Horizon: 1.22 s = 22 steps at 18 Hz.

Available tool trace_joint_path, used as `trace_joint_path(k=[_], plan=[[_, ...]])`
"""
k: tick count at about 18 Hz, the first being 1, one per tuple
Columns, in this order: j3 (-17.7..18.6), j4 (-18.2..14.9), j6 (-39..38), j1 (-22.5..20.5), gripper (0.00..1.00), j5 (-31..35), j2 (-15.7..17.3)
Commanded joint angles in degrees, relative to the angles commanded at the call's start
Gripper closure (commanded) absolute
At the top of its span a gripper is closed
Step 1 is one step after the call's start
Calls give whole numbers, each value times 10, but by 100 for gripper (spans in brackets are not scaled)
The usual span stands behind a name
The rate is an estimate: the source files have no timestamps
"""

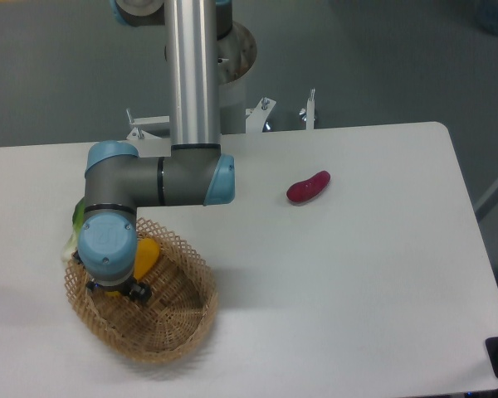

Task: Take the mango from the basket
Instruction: 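Close the gripper around the yellow mango in the basket, then lift the yellow mango up out of the basket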

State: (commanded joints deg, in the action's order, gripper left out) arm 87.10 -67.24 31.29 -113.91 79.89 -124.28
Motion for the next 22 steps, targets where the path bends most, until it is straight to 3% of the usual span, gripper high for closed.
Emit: trace_joint_path(k=[3,5,7,13,17,22], plan=[[4,0,0,3,25,0,4],[5,-2,0,3,53,0,12],[9,-10,1,2,74,0,22],[4,-14,8,-22,77,0,47],[-2,-11,8,-70,77,-1,73],[-37,-3,12,-116,76,0,72]])
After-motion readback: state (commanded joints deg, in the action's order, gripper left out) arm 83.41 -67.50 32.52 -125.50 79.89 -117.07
